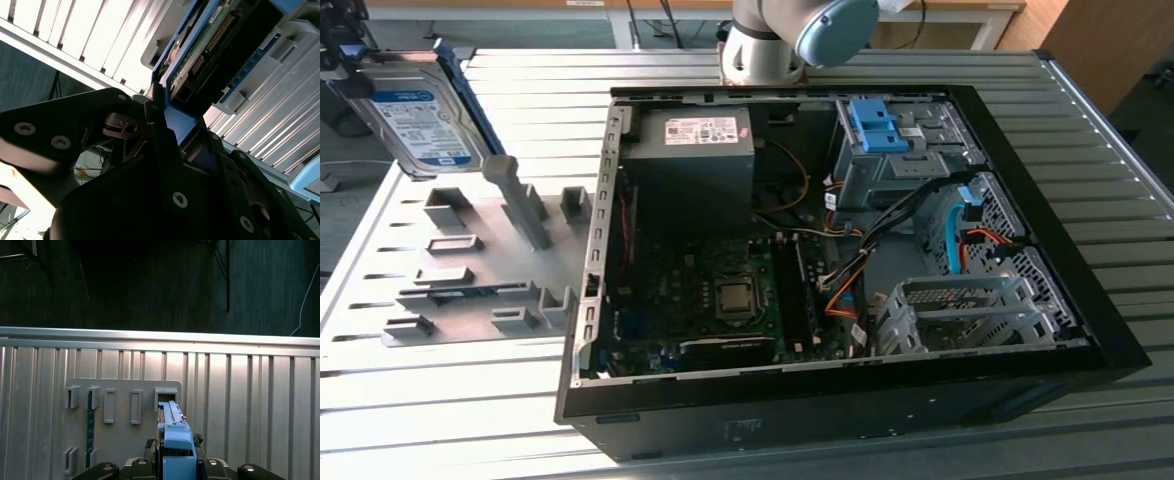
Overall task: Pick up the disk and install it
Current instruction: 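Pick up the disk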
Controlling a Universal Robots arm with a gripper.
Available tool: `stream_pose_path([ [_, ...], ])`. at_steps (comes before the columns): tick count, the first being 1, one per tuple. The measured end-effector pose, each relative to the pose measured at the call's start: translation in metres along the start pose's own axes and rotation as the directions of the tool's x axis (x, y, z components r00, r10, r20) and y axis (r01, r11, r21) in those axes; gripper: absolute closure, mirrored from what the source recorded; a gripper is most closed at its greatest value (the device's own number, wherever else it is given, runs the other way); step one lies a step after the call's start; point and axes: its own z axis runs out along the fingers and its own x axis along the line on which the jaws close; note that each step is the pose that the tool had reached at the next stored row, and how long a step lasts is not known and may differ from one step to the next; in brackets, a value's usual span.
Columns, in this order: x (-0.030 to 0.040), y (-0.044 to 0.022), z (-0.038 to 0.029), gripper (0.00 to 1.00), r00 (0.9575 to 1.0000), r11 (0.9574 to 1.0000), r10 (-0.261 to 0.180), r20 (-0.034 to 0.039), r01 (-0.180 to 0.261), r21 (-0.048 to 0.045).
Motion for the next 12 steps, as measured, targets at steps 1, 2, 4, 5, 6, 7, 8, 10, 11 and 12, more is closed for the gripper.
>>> stream_pose_path([
  [1,0.0,0.0,-0.0003,0.63,1.0,1.0,0.0,0.0,0.0,0.0],
  [2,0.0,0.0,-0.0005,0.63,1.0,1.0,0.0,0.0,0.0,0.0],
  [4,0.0,0.0,-0.0012,0.63,1.0,1.0,0.0,0.0,0.0,0.0],
  [5,0.0,0.0,-0.0015,0.63,1.0,1.0,0.0,0.0,0.0,0.0001],
  [6,0.0,0.0,-0.0018,0.63,1.0,1.0,0.0,0.0,0.0,0.0001],
  [7,0.0,0.0,-0.002,0.63,1.0,1.0,0.0,0.0,0.0,0.0001],
  [8,0.0,0.0,-0.0022,0.63,1.0,1.0,0.0,0.0,0.0,0.0001],
  [10,0.0,0.0001,-0.0027,0.63,1.0,1.0,0.0,0.0,0.0,0.0],
  [11,0.0,0.0,-0.0028,0.63,1.0,1.0,0.0,0.0,0.0,0.0001],
  [12,0.0,0.0001,-0.003,0.63,1.0,1.0,0.0,0.0,0.0,0.0001],
])
